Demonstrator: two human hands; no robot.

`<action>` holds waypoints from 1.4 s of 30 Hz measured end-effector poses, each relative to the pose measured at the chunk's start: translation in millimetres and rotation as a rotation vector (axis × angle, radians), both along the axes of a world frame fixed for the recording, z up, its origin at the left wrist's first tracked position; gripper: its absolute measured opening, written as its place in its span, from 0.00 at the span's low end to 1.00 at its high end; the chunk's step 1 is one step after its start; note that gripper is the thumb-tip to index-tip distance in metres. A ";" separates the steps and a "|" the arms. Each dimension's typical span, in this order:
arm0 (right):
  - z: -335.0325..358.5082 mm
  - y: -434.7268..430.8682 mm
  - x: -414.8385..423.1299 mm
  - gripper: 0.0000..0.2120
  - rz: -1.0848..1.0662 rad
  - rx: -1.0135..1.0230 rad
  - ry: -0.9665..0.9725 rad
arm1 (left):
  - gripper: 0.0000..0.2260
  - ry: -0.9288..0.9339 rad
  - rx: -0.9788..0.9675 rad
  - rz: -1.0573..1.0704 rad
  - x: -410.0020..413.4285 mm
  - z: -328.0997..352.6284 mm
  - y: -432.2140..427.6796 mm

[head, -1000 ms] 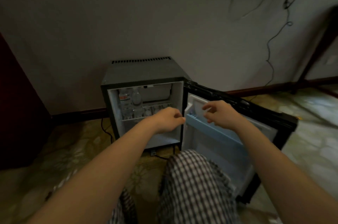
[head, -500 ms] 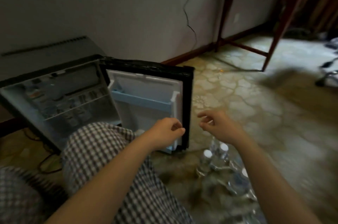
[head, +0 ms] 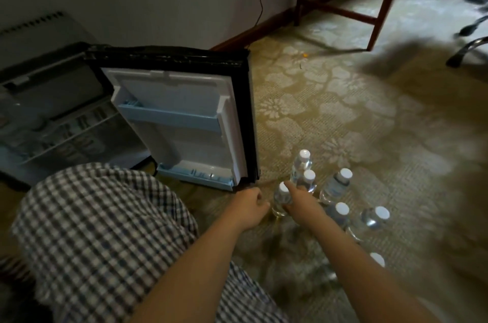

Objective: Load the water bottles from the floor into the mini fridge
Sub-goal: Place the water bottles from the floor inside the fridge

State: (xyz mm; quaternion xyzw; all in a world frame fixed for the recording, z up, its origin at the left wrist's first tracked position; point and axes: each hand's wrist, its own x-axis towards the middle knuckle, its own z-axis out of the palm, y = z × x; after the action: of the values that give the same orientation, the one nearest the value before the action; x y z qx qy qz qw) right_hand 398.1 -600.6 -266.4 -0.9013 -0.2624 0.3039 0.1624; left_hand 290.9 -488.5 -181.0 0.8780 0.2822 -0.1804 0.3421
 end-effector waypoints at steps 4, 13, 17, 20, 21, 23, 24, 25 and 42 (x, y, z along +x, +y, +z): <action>-18.7 10.6 5.5 0.28 -0.021 -0.073 -0.054 | 0.16 0.066 -0.007 0.013 1.6 -13.6 -1.1; -45.4 15.4 3.8 0.24 -0.023 -0.135 -0.066 | 0.23 0.089 -0.057 0.033 -2.2 -22.2 1.2; -26.7 6.6 3.2 0.17 -0.123 0.059 -0.128 | 0.27 0.073 -0.090 0.024 -7.1 -22.0 1.6; 1.2 -6.7 2.0 0.11 -0.142 0.222 -0.134 | 0.32 0.070 -0.133 0.041 -12.8 -22.1 2.0; 12.5 -10.7 1.4 0.10 -0.128 0.270 -0.132 | 0.34 0.064 -0.151 0.043 -14.4 -21.9 1.9; 41.0 -16.0 0.2 0.09 -0.089 0.354 -0.144 | 0.40 0.012 -0.210 0.054 -16.3 -17.9 -1.2; 58.3 -16.3 -0.8 0.09 -0.060 0.394 -0.158 | 0.41 -0.036 -0.247 0.058 -16.6 -15.3 -2.7; 76.2 -15.7 -2.2 0.09 -0.029 0.437 -0.169 | 0.41 -0.106 -0.283 0.059 -16.1 -12.5 -4.0; 263.2 63.6 -29.8 0.07 0.203 0.948 -0.272 | 0.25 -0.788 -0.242 0.307 -32.8 104.6 51.8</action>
State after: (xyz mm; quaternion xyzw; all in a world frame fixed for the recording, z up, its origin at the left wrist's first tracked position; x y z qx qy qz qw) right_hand 368.3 -537.0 -3.2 -0.7298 -0.4768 0.0455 0.4878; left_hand 258.1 -436.7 -76.4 0.7811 0.2345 0.1893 0.5469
